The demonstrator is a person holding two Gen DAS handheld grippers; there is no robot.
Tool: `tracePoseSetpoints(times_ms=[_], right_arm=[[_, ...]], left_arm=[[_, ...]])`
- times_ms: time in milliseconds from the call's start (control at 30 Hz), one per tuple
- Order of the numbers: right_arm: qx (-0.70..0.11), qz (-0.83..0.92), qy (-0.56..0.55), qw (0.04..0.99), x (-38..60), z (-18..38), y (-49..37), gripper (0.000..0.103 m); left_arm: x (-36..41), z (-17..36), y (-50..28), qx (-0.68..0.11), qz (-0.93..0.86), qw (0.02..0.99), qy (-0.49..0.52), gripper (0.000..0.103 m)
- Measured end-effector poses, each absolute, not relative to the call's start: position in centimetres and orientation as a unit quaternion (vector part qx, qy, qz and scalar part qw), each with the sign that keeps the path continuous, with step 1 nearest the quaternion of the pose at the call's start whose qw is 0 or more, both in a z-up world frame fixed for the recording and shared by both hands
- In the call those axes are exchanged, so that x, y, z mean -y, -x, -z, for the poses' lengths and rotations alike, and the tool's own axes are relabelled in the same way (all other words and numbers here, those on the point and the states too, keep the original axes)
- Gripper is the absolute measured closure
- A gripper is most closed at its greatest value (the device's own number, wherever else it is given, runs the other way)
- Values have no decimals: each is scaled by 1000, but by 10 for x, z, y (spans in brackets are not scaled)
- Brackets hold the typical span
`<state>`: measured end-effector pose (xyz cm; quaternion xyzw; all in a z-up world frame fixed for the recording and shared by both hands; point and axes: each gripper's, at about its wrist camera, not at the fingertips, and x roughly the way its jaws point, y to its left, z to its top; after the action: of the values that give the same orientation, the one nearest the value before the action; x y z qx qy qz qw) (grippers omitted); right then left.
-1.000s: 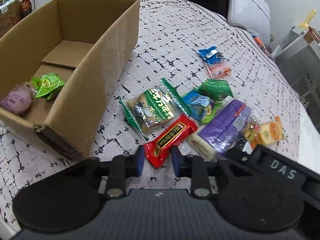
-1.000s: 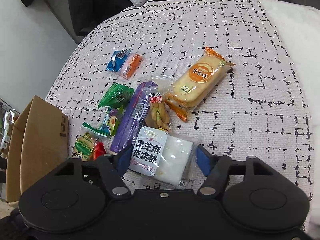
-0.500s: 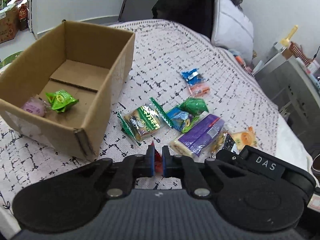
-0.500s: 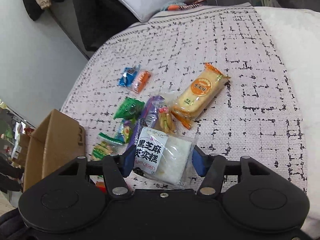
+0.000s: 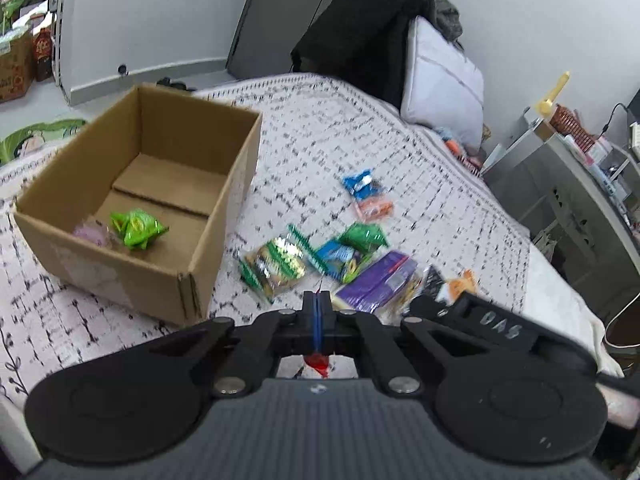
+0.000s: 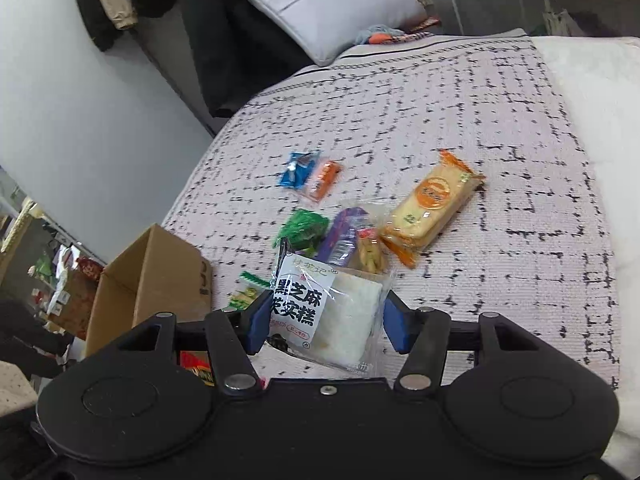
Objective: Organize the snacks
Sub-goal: 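Grasp the red bar with the left tool while the right tool grasps the white rice-cake pack, then carry both snacks over the box and open both tools to release them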
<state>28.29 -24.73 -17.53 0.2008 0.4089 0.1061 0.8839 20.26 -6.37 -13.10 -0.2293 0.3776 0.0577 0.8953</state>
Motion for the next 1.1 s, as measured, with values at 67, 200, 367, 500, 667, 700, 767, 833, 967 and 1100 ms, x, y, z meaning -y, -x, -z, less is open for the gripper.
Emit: tracePoseSetpoints(times_ms=[67,200,367,500,667,700,767,833,967,1100], right_arm=[[-403,-118,-200,885,243,172,-281,48],[-396,-135,-193,888,236,166,-277,48],[-393,-141,-178,891,224,162,-277,48],[-385,-143,-168,896,214,157,-275,48],[-367,-149,-162,904,203,148,-271,48],[-363,-152,-160,905,201,146,-270,48],[-354,-158,-154,909,194,142,-268,48],[-348,-162,-146,912,187,140,-266,48],[-345,-173,-131,913,171,138,-264,48],[-342,-184,-116,914,153,138,-261,48]], left_arm=[[62,123,-201,-368,-60,899,228,103],[55,108,-199,-352,-67,906,226,103],[43,91,-195,-334,-76,912,224,103],[32,80,-192,-323,-77,916,226,103],[19,71,-191,-313,-78,918,229,103],[17,69,-191,-310,-78,919,229,103],[9,66,-190,-305,-78,921,230,103],[1,65,-190,-302,-81,921,233,103],[-17,64,-190,-297,-91,919,241,103],[-36,67,-192,-297,-101,916,249,103]])
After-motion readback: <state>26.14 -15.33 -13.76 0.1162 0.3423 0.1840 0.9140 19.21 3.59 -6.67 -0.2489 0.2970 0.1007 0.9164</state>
